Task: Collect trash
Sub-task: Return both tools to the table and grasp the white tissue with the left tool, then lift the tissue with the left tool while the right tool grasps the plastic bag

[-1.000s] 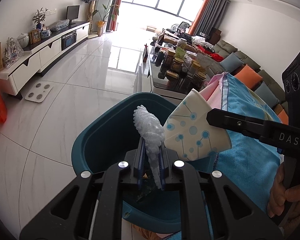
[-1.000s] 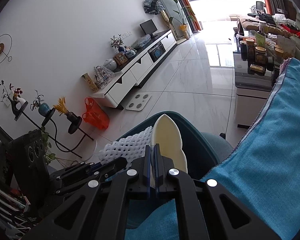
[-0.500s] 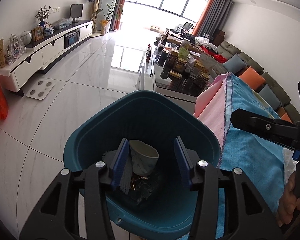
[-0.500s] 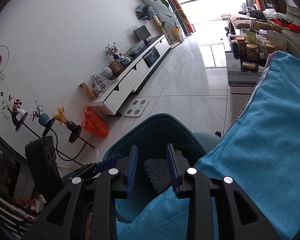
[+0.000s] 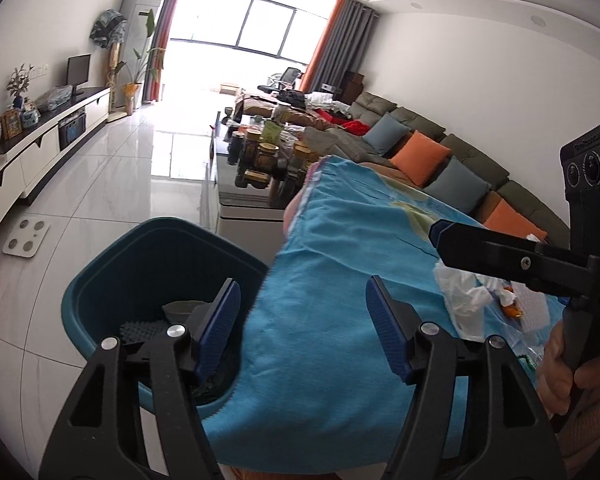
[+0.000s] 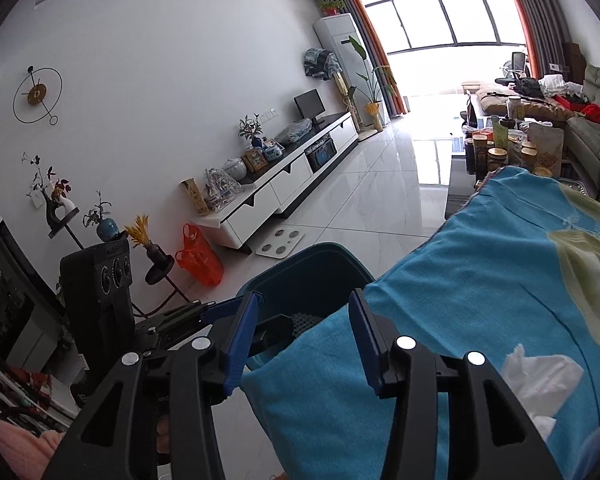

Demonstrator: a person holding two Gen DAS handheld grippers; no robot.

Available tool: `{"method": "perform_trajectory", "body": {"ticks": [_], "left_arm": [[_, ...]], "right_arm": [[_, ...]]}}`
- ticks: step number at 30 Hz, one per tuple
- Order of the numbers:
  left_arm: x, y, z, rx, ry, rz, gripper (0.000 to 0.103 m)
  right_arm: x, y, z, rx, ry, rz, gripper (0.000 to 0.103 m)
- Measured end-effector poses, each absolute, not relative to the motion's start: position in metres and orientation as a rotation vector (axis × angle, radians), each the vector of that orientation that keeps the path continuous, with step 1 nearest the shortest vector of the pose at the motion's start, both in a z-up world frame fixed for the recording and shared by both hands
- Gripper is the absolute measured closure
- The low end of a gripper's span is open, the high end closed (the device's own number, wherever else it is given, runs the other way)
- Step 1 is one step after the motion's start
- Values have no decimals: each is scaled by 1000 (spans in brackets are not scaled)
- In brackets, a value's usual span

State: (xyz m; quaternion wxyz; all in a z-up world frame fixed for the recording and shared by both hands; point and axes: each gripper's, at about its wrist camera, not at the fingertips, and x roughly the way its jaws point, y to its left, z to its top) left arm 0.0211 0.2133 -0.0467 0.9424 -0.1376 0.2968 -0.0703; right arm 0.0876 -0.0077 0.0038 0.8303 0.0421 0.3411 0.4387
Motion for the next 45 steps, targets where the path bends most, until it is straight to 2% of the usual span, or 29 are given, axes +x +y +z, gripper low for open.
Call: {"method": "perform_trajectory", "body": {"ticks": [3,6,12,16,28,31,32,34,37,40,45], "left_arm": [[25,179,-45,-246,621,-228,38],[26,146,-50,-215,640,-304,36],[42,91,-63,-175,698,-416,35],[62,64,-74,-149,760,-425,35],[92,52,-85,-148,851,-399,41],[91,51,-85,-146,857,-406,48],[91,51,-86,-146,859,-407,48],[90,50,-86,-153,861,-422,59],[90,50,-88,-168,867,-435,69],[89,51,-90,-176,868,-440,83],[83,56,-88,-190,855,-439,89]], "right_arm": [[78,-50,8,95,703,883,57],[69,-99,7,120,686,815,50],[40,-189,-6,177,685,640,47],[23,-233,-27,229,726,561,40],[11,-263,-90,395,887,604,39],[12,-262,-93,416,875,619,42],[13,-262,-94,423,877,622,45],[11,-263,-94,431,881,619,53],[11,-265,-93,443,878,617,65],[13,-261,-90,433,867,621,66],[17,-251,-82,407,842,638,67]]}}
